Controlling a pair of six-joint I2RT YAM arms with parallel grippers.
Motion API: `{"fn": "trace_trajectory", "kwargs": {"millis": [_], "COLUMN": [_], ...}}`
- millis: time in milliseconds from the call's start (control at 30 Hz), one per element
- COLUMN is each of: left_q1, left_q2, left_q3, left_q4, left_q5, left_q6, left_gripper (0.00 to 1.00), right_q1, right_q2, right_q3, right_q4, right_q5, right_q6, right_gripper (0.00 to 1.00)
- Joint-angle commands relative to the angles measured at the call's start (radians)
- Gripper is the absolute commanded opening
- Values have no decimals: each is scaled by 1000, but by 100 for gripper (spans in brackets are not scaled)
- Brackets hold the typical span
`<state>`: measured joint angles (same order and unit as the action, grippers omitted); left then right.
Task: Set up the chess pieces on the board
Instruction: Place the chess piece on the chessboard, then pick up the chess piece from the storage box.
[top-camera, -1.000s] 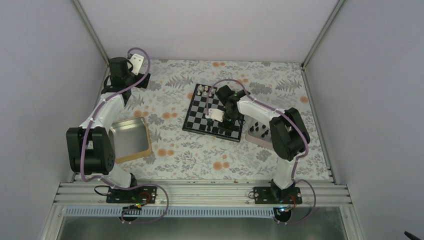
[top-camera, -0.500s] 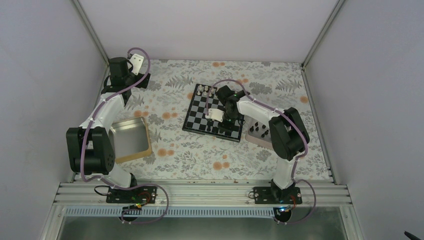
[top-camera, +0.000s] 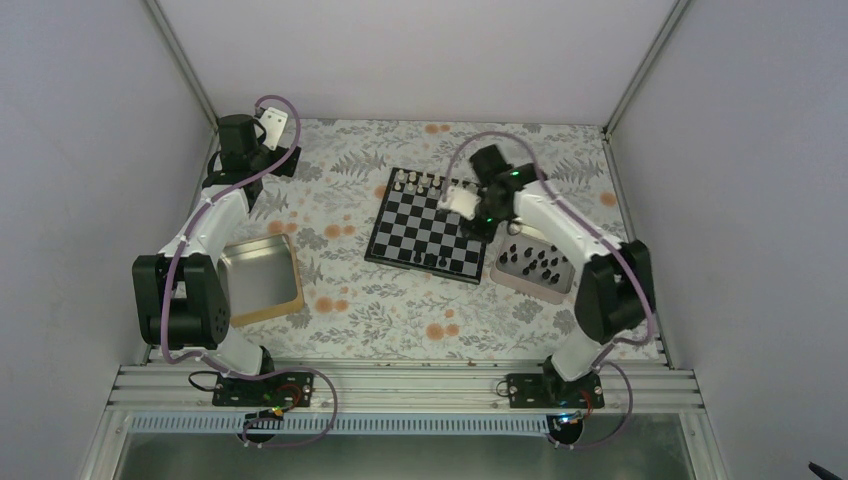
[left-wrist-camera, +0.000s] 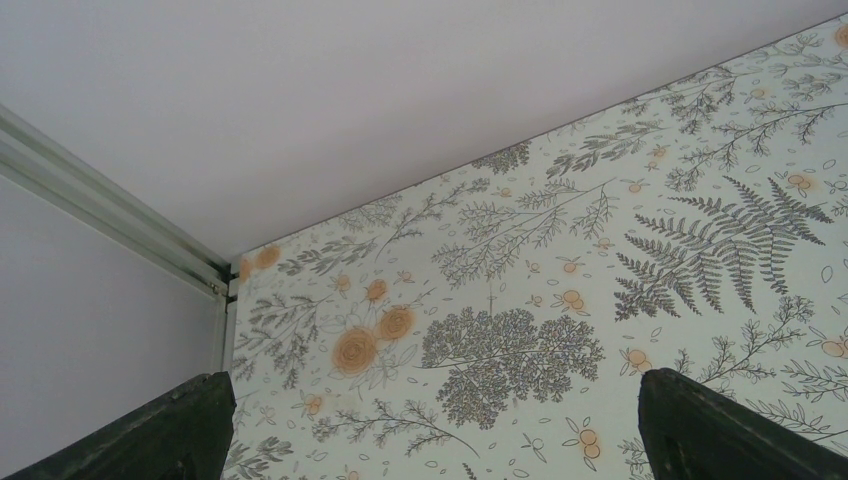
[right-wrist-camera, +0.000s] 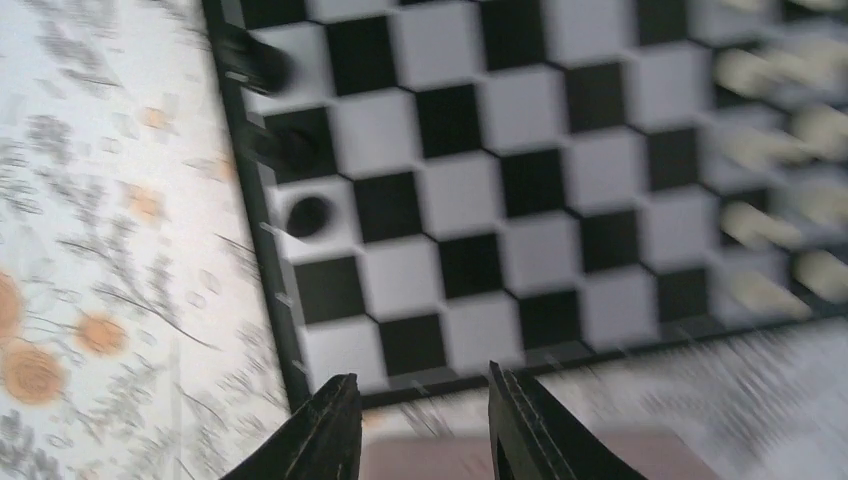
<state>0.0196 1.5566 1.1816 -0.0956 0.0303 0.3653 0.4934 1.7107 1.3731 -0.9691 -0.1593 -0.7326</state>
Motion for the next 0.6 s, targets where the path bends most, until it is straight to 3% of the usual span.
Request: {"fn": "trace_trajectory", "kwargs": {"millis": [0,233,567], "left_q1": [0,-1,0], "left_q2": [-22,-18,-17], "left_q3": [13,16,12], "left_q4": [5,9,10], "left_q5": [6,8,13], "left_q6": [-8,-12,-13], "left_gripper": [100,100,100], "right_q1": [-167,-410,-464], "right_q2": [-111,-141,-99], "right_q3": [30,-85,-214], "right_q4": [-63,-3,108], "right_q5": [64,106,47], "right_q6": [-22,-75,-164], "right_gripper": [35,35,38]}}
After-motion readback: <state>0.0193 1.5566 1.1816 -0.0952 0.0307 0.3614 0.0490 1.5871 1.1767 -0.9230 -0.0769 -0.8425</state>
